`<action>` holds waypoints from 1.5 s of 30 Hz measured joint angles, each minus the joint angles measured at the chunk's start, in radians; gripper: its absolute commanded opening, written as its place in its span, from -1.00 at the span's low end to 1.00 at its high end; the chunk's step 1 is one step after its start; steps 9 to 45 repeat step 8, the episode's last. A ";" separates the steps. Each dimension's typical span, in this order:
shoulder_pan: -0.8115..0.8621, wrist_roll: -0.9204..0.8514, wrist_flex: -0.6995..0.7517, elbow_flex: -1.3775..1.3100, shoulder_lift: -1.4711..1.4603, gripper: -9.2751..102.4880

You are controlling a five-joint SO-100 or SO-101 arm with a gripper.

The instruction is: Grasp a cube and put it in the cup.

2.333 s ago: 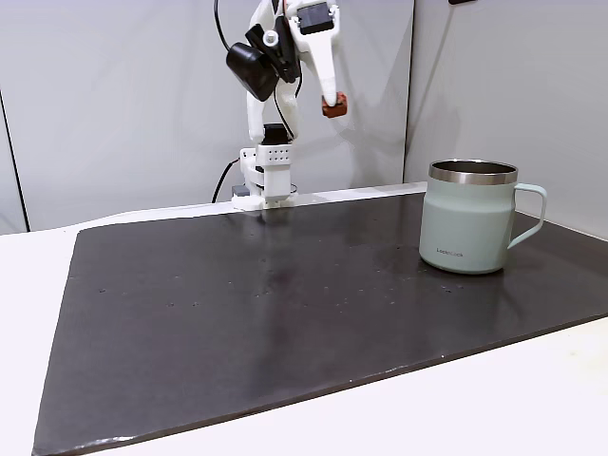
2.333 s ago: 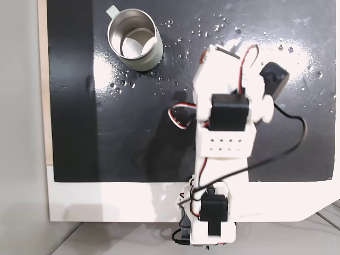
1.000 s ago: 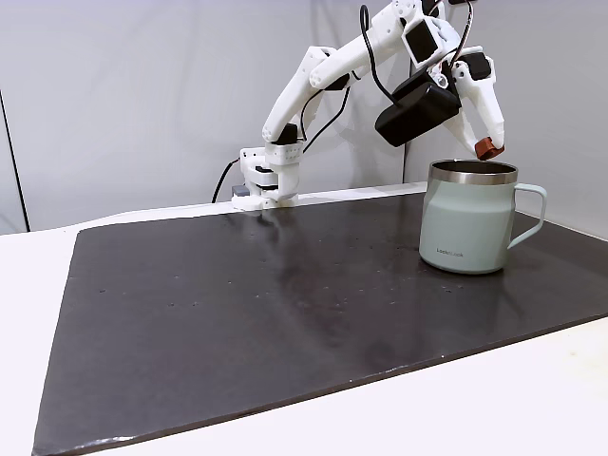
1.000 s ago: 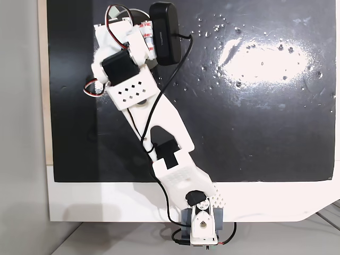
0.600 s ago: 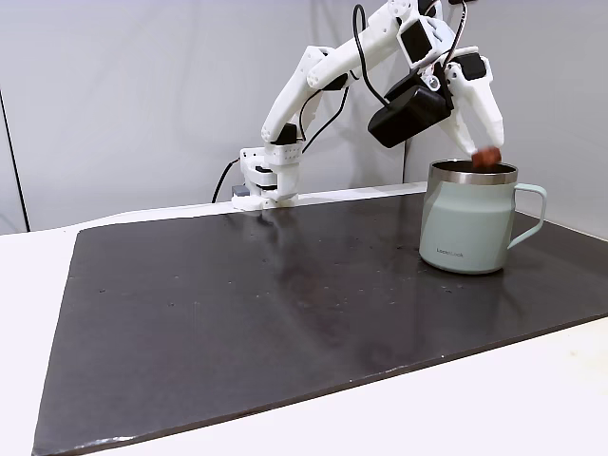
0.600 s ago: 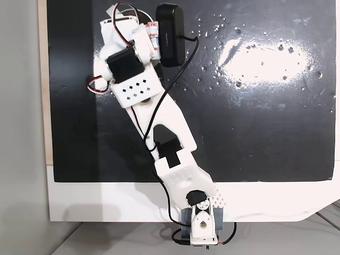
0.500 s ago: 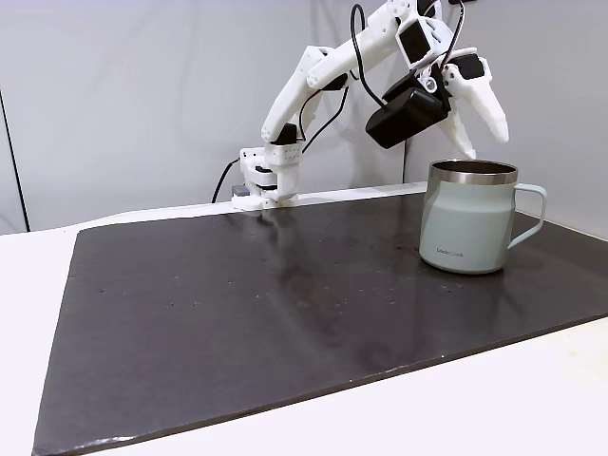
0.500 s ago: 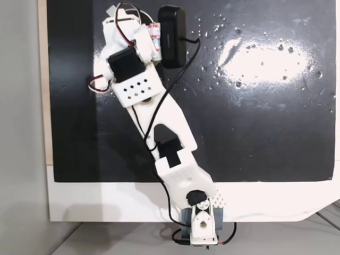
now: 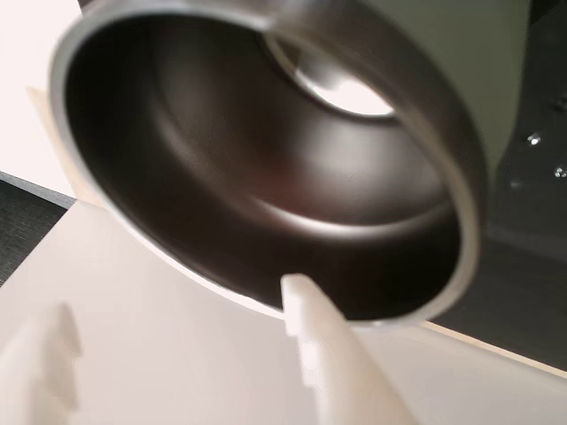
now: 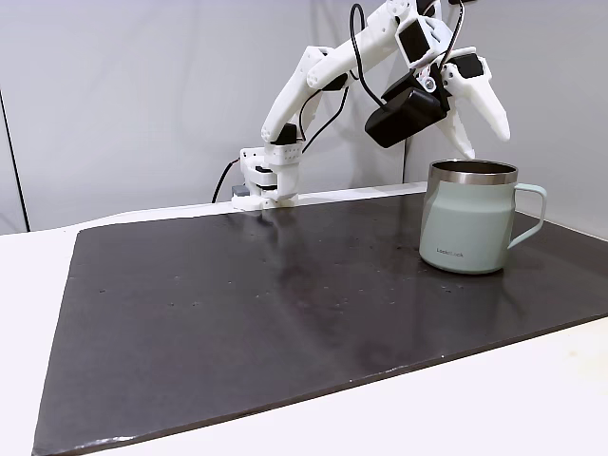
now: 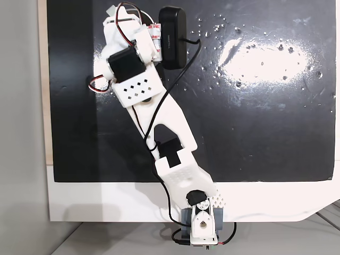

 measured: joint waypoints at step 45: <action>-0.011 -0.008 0.000 0.000 0.000 -0.41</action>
